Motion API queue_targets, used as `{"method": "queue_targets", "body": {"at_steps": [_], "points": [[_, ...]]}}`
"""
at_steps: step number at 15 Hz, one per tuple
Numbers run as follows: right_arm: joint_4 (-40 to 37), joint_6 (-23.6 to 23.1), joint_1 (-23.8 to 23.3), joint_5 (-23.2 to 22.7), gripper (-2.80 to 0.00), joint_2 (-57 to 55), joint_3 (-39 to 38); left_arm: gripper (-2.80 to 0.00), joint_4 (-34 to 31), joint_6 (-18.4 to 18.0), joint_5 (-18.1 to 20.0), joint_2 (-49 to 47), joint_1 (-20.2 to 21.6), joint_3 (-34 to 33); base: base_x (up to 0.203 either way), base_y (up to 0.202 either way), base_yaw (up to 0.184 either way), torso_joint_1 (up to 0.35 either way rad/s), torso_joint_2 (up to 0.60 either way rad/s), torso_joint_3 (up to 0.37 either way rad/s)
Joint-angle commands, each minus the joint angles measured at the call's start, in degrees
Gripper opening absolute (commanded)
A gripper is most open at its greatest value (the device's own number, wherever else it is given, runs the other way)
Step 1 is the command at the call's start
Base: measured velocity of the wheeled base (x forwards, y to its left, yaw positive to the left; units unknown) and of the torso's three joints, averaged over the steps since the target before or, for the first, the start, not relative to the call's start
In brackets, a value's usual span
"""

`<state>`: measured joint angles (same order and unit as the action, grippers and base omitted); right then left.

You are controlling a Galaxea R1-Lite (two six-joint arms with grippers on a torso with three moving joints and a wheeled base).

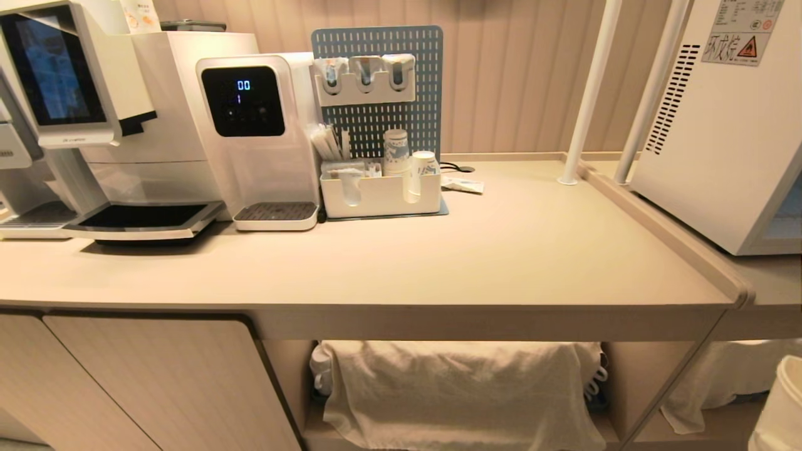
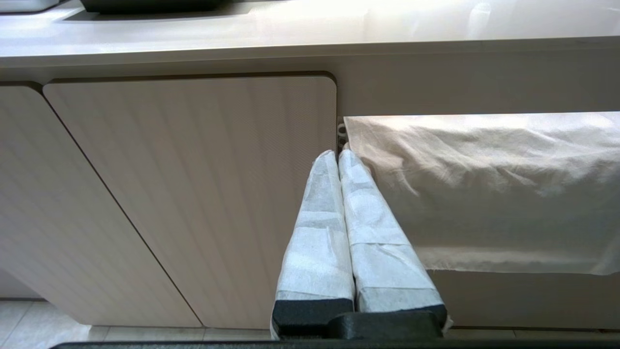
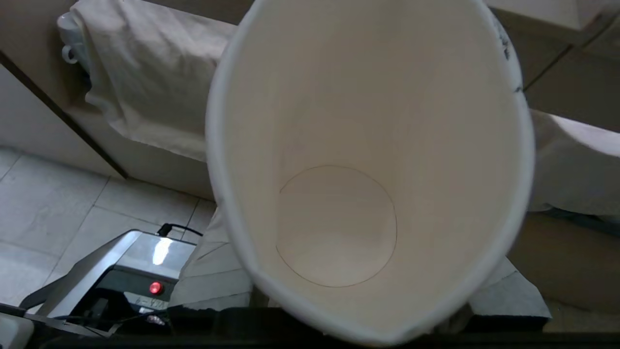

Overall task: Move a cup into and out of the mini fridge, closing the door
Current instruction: Put the paper cup in the freezer

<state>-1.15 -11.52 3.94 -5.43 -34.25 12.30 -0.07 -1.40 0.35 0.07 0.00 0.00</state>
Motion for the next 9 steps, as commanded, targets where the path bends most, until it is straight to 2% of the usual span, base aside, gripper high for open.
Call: {"method": "queue_targets", "body": {"at_steps": [1,3,7,9], "points": [[-0.39,0.06,-0.67,1.40,-2.80,15.88,-7.23,-2.80,-0.01,0.00,0.00,0.01,0.00,0.00,0.000,0.000,0.000,0.000,0.00,0.000],[2.53,3.13,-0.80,3.49,-2.80,18.77,-11.06,-2.80,0.07,0.00,0.00,0.01,0.00,0.00,0.000,0.000,0.000,0.000,0.00,0.000],[4.70,3.30,-2.16,3.93,-2.80,23.81,-12.22,-2.80,-0.01,0.09,0.00,0.01,0.00,0.00,0.000,0.000,0.000,0.000,0.00,0.000],[3.85,3.30,-2.86,3.95,-2.80,30.98,-12.03,-2.80,0.03,0.05,0.00,0.01,0.00,0.00,0.000,0.000,0.000,0.000,0.00,0.000]]}}
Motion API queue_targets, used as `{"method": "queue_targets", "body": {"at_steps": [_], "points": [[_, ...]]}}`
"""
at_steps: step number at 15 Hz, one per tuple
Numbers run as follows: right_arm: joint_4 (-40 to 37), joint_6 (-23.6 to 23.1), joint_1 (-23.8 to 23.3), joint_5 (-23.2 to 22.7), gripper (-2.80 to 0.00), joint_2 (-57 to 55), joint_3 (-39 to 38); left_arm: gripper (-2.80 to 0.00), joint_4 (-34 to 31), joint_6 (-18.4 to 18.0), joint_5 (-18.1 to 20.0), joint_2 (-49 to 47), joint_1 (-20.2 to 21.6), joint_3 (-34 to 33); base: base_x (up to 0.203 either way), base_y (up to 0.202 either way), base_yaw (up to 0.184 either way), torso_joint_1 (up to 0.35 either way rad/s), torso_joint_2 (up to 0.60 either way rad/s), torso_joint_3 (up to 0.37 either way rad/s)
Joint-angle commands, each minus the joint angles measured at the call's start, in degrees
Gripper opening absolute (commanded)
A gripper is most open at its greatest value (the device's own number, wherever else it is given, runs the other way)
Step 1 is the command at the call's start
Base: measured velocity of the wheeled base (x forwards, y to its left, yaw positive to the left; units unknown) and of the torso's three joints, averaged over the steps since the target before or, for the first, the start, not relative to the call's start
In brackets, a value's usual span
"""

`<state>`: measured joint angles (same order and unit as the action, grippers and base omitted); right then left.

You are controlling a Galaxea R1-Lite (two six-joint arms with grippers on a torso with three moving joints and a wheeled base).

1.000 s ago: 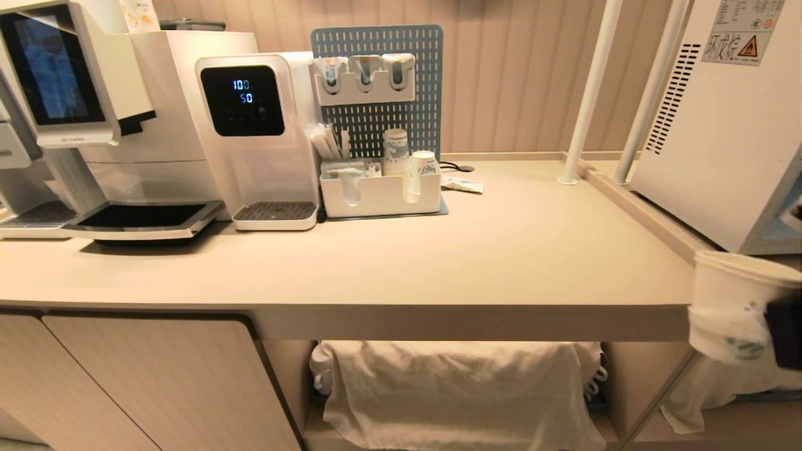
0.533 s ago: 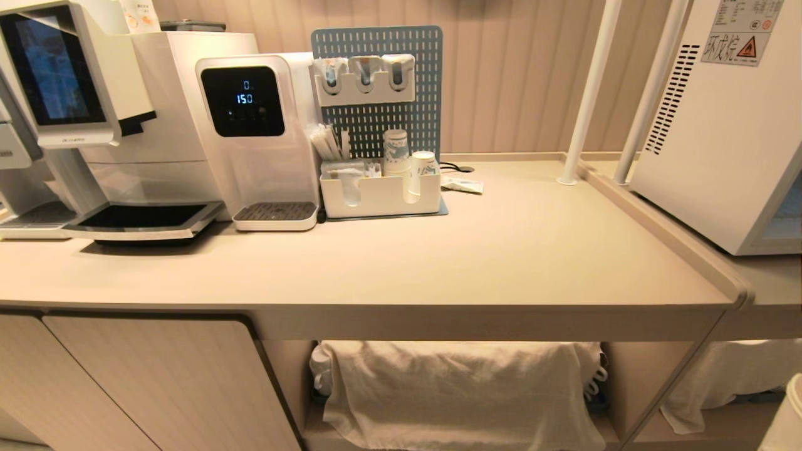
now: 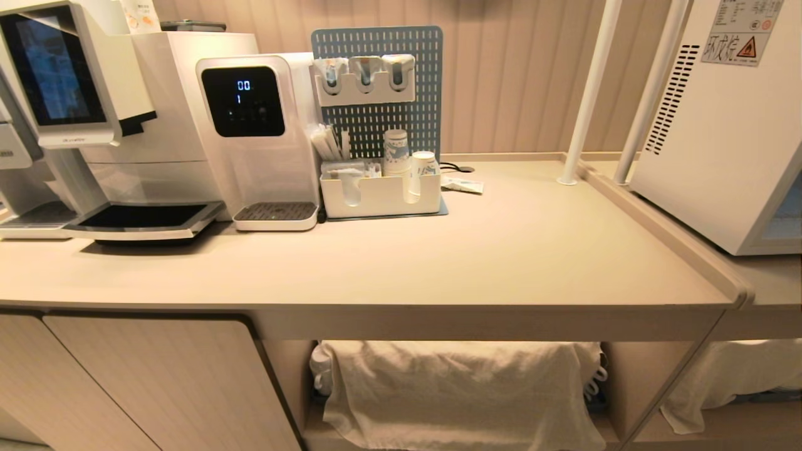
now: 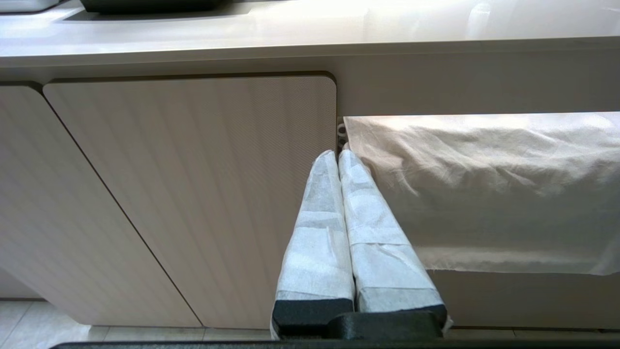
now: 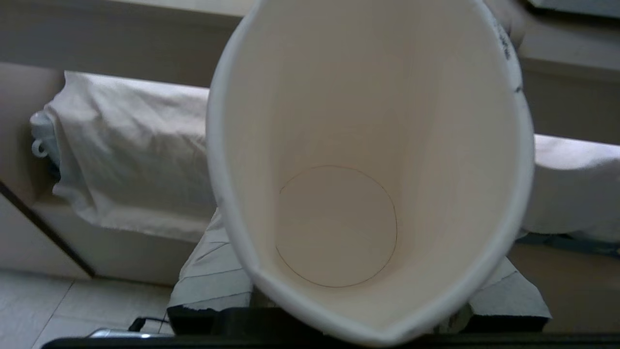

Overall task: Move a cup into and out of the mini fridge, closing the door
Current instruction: Put the paper cup in the freezer

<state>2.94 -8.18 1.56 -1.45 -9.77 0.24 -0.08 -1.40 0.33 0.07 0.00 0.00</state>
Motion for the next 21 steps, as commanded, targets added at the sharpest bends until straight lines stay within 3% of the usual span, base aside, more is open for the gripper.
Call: {"method": "queue_targets", "body": {"at_steps": [1,4,14,21], "points": [[0.17,0.11,-0.72,-0.03,-2.80,9.06,-0.07,-2.80,-0.01,-0.10,0.02,0.01,0.00,0.00,0.000,0.000,0.000,0.000,0.00,0.000],[-3.84,3.15,-1.03,0.28,-2.80,9.77,0.19,-2.80,0.08,0.20,0.02,0.01,0.00,0.00,0.000,0.000,0.000,0.000,0.00,0.000],[-2.85,3.61,-1.12,0.31,-2.80,9.77,-0.24,-2.80,-0.10,1.66,-0.24,-0.07,0.00,0.00,0.000,0.000,0.000,0.000,0.00,0.000],[-2.85,3.61,-1.12,0.31,-2.80,9.77,-0.24,-2.80,-0.45,-0.45,-0.24,-0.07,0.00,0.09,0.002,-0.046,0.004,0.001,0.00,0.001]]}}
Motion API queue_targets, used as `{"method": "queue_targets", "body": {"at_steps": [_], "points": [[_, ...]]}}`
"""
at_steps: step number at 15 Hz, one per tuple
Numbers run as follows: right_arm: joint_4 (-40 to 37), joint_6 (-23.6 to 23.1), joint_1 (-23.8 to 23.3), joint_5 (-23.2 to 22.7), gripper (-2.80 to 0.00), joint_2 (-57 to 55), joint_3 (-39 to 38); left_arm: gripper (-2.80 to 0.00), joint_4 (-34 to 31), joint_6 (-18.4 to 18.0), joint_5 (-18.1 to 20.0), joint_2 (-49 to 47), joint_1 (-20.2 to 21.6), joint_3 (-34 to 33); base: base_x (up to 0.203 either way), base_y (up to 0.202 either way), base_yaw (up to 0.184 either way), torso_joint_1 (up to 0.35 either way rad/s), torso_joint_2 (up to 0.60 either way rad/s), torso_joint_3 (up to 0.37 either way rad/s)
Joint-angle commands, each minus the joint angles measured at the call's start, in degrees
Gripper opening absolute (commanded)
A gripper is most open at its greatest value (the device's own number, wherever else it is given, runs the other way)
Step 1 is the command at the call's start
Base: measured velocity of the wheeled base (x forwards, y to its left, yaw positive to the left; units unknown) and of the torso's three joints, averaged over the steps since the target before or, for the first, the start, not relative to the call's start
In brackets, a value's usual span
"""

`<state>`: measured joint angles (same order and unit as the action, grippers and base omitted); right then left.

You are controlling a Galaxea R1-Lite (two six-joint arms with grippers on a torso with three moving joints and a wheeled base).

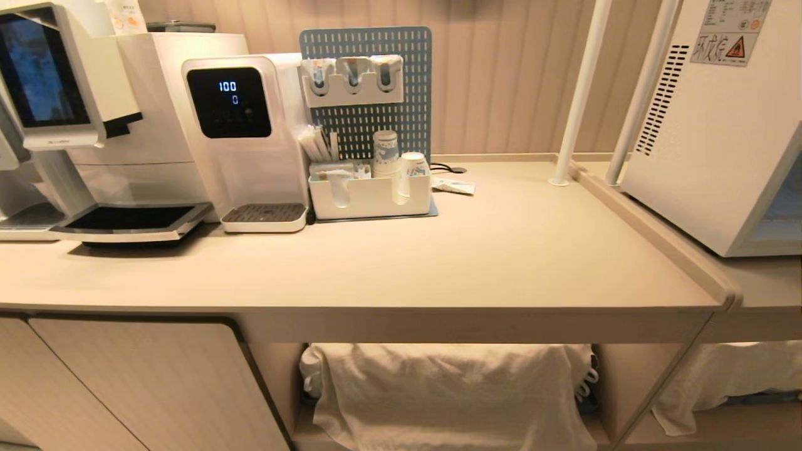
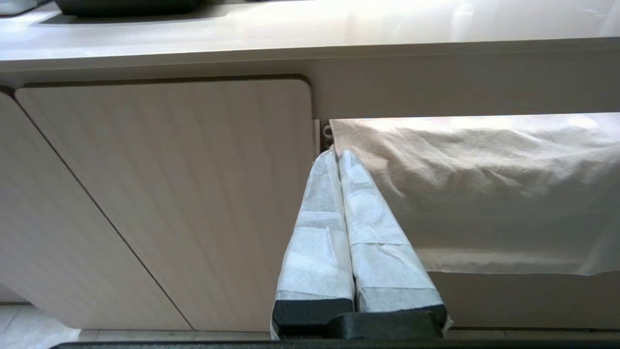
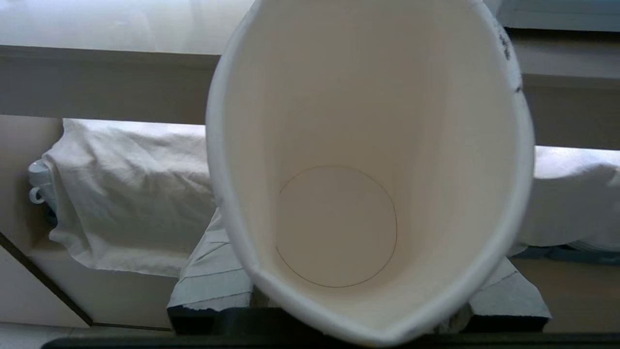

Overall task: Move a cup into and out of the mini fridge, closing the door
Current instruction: Put the paper cup in the freezer

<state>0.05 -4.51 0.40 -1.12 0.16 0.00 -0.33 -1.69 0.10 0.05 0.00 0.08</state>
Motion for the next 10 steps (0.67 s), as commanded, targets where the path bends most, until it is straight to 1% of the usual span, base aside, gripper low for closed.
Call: {"method": "queue_targets", "body": {"at_steps": [1,10], "points": [[0.04,-0.06,0.04,-0.02,-2.80,-0.16,0.00,-2.80,-0.20,-0.16,-0.01,-0.05,0.00,0.01,0.000,-0.193,0.003,0.002,0.01,0.002],[0.13,0.03,0.04,-0.02,-2.80,-0.16,0.00,-2.80,-0.04,-0.16,-0.01,-0.05,0.00,0.01,0.000,-0.195,0.000,0.001,0.00,0.003]]}}
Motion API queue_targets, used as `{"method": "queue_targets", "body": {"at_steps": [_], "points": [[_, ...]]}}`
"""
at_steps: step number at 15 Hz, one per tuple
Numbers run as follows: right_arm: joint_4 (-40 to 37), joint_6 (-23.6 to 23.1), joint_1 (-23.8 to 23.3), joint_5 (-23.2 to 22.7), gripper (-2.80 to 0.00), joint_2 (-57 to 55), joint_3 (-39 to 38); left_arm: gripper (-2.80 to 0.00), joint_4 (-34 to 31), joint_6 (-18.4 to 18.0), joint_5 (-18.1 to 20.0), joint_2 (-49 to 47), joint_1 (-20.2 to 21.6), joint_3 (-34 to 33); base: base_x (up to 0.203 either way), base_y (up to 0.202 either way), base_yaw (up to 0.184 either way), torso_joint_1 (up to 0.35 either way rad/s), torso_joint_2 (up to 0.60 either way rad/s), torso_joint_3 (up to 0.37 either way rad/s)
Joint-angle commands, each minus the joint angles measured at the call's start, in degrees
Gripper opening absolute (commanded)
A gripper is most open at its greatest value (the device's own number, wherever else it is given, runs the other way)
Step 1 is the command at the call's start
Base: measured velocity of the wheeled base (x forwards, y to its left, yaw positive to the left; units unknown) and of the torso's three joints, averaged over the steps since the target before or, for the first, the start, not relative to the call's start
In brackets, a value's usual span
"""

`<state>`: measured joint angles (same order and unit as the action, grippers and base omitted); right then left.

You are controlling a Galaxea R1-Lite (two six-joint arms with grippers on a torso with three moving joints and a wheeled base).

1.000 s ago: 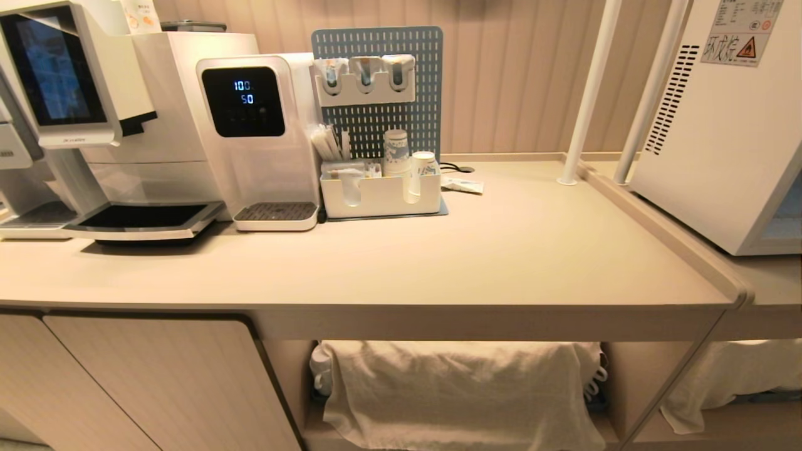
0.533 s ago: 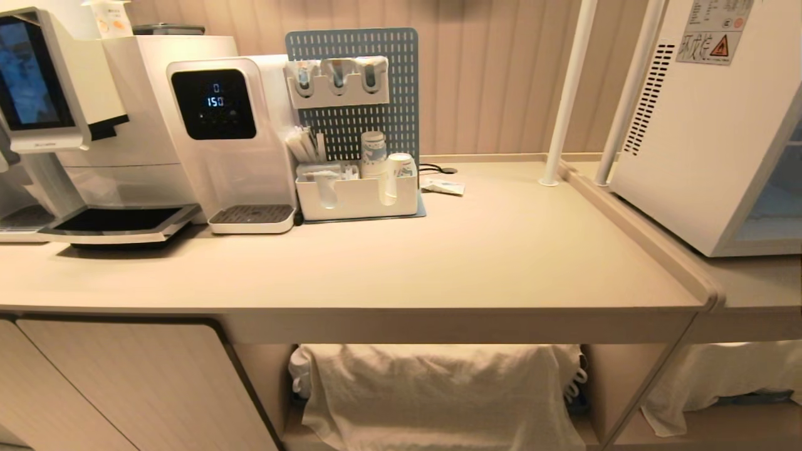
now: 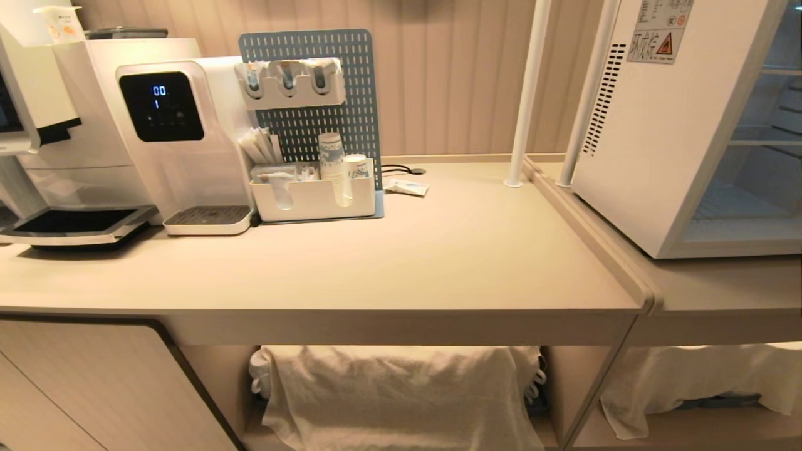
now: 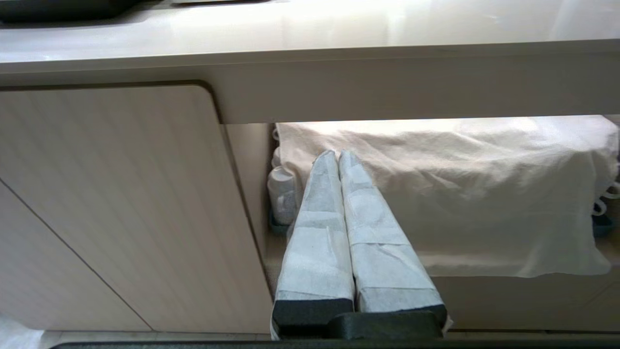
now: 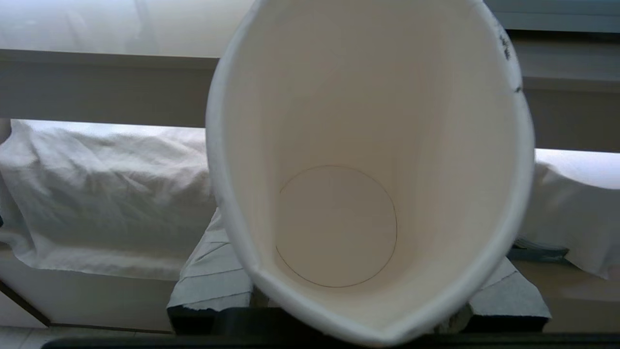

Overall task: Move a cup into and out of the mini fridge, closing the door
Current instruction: Put the paper cup in the freezer

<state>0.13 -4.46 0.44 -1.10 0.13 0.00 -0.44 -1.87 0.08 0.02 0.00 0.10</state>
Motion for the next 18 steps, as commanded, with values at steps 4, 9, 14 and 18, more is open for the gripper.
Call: {"method": "queue_targets", "body": {"at_steps": [4,9,14,18], "points": [[0.00,-0.19,0.00,-0.05,-2.80,-0.13,0.00,-2.80,0.09,0.02,0.00,-0.02,0.00,-0.01,0.000,-0.195,0.000,0.002,0.00,0.001],[0.04,-0.17,0.00,-0.05,-2.80,-0.13,0.00,-2.80,0.09,0.02,0.00,-0.02,0.00,-0.01,0.000,-0.196,0.000,0.002,0.00,0.002],[0.04,0.07,0.00,-0.05,-2.80,-0.13,0.00,-2.80,0.09,-0.07,0.00,-0.02,0.00,-0.01,0.000,-0.195,0.001,0.004,0.00,0.003],[0.04,0.24,0.00,0.04,-2.80,-0.13,0.00,-2.80,0.18,-0.24,0.00,-0.02,0.00,-0.01,0.000,-0.197,0.001,0.003,0.00,0.002]]}}
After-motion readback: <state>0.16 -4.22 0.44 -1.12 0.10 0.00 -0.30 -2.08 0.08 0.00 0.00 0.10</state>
